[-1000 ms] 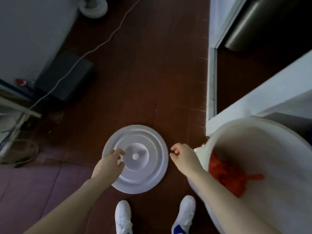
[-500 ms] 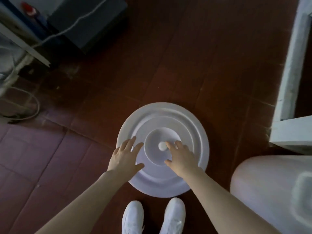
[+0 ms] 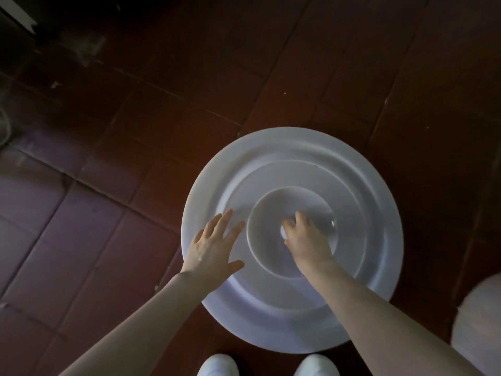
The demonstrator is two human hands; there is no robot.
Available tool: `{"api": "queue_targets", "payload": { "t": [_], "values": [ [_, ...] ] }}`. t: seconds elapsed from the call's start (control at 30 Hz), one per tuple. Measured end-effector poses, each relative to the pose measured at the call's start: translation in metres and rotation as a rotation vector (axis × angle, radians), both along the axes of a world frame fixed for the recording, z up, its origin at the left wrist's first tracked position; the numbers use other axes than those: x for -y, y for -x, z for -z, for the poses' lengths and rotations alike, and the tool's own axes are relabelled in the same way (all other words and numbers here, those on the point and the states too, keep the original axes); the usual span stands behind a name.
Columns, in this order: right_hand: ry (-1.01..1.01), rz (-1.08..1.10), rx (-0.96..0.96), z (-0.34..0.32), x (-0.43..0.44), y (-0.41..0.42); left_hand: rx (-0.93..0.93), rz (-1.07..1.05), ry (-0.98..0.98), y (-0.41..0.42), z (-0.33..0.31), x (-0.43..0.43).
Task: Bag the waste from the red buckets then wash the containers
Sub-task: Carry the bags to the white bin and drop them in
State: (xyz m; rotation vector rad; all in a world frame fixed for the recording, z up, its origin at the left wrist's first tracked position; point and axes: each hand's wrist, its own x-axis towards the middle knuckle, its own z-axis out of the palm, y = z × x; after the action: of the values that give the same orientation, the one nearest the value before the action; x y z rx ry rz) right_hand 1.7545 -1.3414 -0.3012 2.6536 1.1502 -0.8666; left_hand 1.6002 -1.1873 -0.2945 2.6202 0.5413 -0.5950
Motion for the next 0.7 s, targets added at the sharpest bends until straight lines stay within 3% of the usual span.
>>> {"api": "queue_targets", "payload": {
  "t": [0.17, 0.33, 0.7],
  "values": [
    [0.044, -0.002, 0.015, -0.024, 0.001, -0.004, 0.019, 0.021, -0.017, 0.007, -0.024, 0.001],
    [0.016, 0.005, 0.038, -0.100, 0.009, -0.004, 0.084, 0.005, -0.036, 0.008, -0.098, 0.002],
    [-0.102, 0.146, 0.048, -0.427, 0.055, 0.001, 0.276, 0.078, -0.047, 0.004, -0.422, 0.023]
  ]
}}
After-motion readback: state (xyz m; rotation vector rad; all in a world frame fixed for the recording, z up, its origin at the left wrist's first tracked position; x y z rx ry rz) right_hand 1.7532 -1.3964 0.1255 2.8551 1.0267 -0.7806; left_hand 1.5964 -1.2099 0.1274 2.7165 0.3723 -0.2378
